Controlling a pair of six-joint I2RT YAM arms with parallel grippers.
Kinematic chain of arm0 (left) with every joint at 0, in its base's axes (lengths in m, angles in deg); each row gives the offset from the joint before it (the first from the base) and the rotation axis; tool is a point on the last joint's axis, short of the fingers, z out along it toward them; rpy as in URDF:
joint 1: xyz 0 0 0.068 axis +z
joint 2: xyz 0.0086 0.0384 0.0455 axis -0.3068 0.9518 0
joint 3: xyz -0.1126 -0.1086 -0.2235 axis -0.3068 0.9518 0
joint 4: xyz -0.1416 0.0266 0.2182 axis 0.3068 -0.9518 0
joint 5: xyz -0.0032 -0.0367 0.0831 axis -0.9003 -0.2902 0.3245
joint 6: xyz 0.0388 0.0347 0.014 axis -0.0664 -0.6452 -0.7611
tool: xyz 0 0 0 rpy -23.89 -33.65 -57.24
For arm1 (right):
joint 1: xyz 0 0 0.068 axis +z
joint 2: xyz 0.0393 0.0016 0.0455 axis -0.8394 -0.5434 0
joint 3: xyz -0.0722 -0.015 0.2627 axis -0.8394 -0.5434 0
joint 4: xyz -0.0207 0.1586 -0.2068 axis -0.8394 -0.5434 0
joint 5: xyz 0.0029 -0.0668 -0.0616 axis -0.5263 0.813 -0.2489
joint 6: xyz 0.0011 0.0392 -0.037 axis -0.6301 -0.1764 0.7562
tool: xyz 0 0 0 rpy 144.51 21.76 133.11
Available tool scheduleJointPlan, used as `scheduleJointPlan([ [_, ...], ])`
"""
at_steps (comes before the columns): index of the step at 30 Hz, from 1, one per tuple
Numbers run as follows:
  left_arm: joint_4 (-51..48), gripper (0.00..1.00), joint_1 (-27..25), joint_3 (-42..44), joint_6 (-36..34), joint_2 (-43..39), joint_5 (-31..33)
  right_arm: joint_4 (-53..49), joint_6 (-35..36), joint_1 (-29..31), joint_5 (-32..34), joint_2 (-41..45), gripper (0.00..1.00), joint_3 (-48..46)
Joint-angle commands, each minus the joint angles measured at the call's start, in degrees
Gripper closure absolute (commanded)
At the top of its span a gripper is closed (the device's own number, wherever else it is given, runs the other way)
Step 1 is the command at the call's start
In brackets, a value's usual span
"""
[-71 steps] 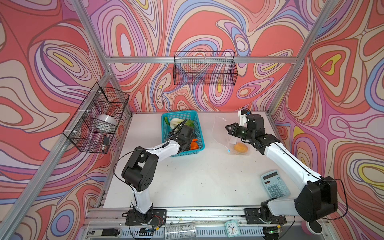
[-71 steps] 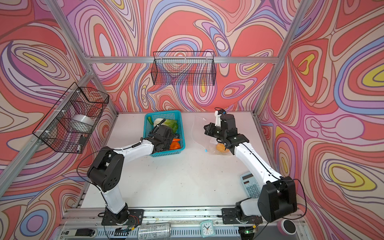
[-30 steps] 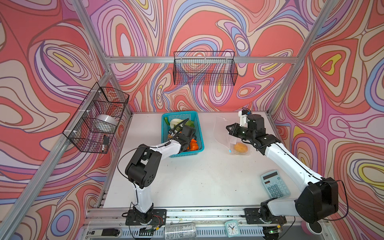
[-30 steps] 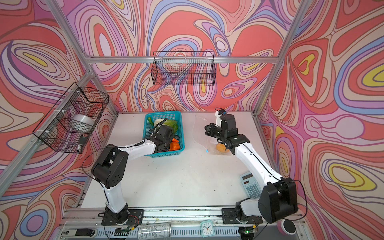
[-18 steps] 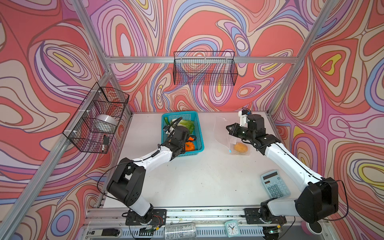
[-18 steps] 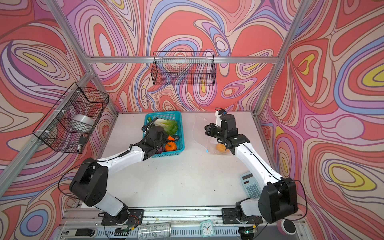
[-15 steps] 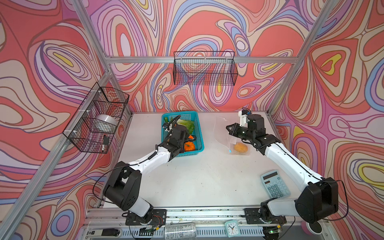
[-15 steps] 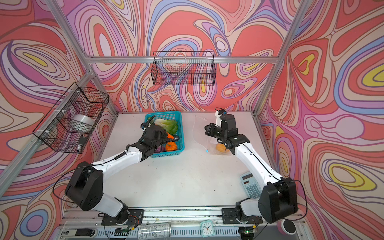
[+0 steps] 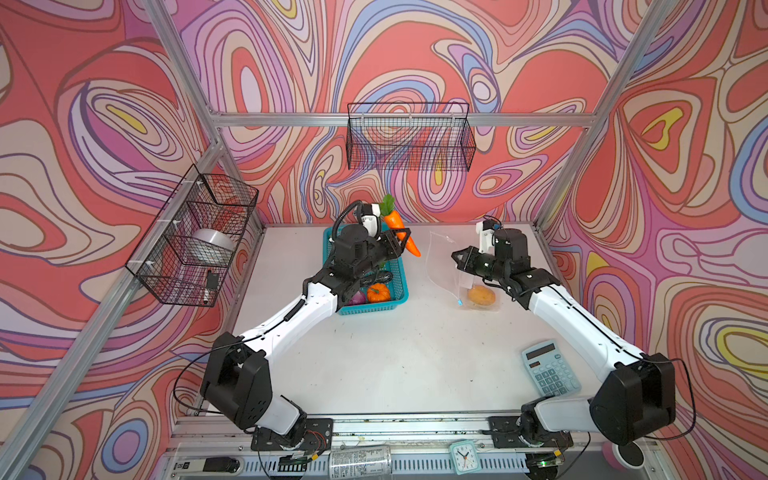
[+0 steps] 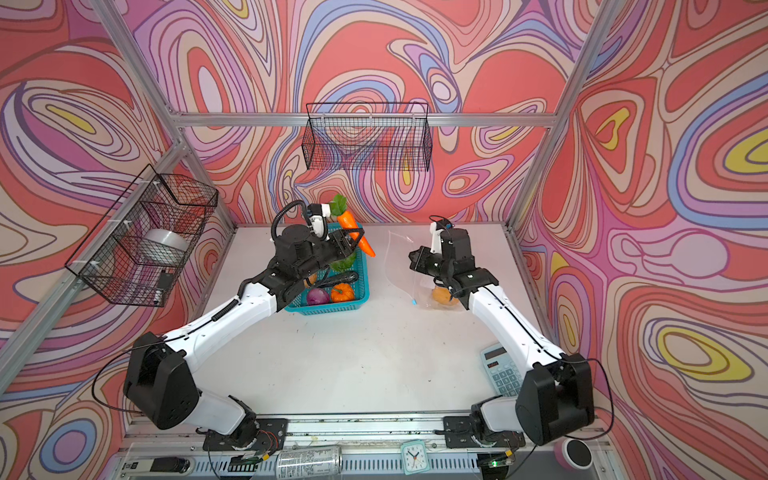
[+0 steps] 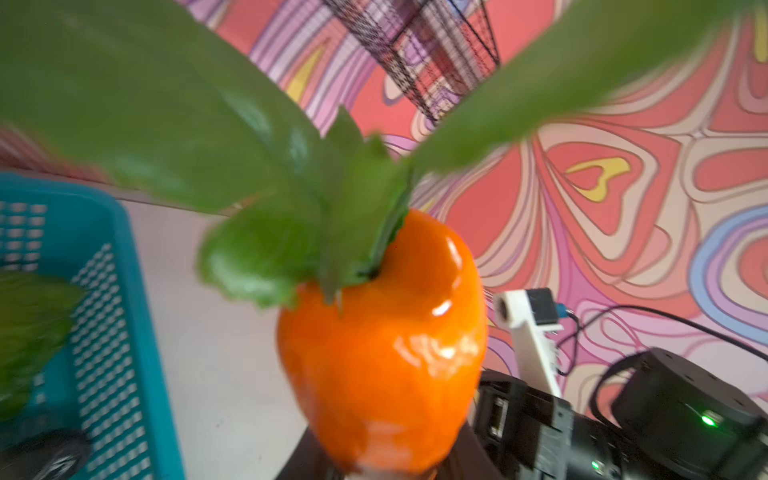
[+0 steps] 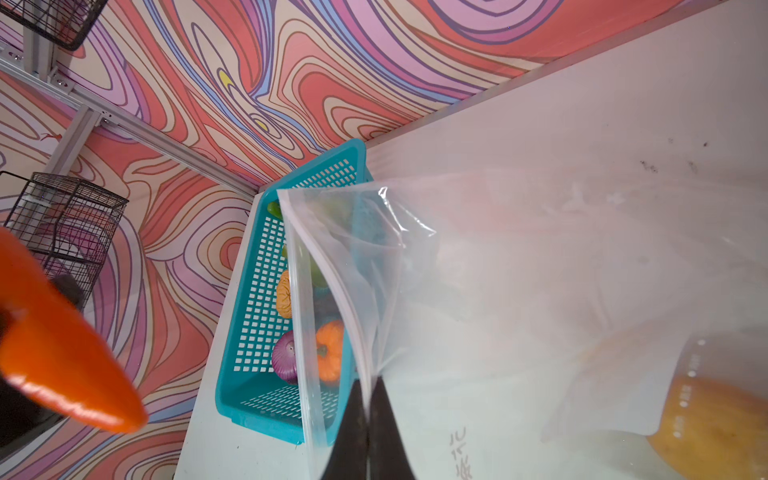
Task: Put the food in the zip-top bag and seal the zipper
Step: 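Lift the carrot and carry it to the bag mouth, then open the left gripper to drop the carrot into the bag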
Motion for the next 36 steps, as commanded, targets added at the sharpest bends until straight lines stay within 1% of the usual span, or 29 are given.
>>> scheduleJointPlan([
  [1,-0.4,0.91,-3.1,-3.4,-4.5,2.9,-6.4,0.7,0.0,0.3,-0.3,-0.2,1.00,0.9],
  [3,-3.1,1.00,-4.8,-5.8,-6.1,4.5,-5.8,0.5,0.0,0.3,-0.2,0.0,1.00,0.8],
  [8,-7.9,1.00,-7.2,-8.5,-9.1,7.9,-0.4,0.0,0.1,0.2,0.3,1.2,1.00,0.5],
  [11,-7.8,1.00,-8.7,-8.8,-9.8,10.0,3.1,-0.1,0.0,0.2,0.3,1.9,1.00,0.3],
  [14,-7.6,1.00,-9.9,-9.0,-10.7,12.3,8.0,0.3,-0.6,0.2,-0.3,2.7,1.00,0.5],
  [18,-9.1,1.00,-10.1,-11.0,-11.6,14.8,12.4,-0.3,-0.8,0.2,-1.0,3.9,1.00,1.3],
  [23,-14.5,1.00,-10.2,-15.2,-14.6,17.2,16.2,-0.3,-1.4,0.2,-2.0,4.7,1.00,1.8],
  [28,-20.5,1.00,-10.5,-18.0,-16.0,18.7,18.3,0.9,-2.3,0.3,-2.1,4.7,1.00,1.4],
  [30,-21.8,0.94,-10.7,-18.0,-16.2,18.8,18.6,1.1,-2.6,0.3,-2.7,4.1,1.00,1.4],
  [34,-23.2,0.81,-10.8,-17.9,-16.0,19.0,17.2,2.0,-3.3,0.2,-3.4,3.0,1.00,1.2],
  [36,-24.0,0.69,-10.9,-18.1,-15.9,19.2,16.8,2.7,-3.7,0.2,-3.6,2.8,1.00,1.0],
])
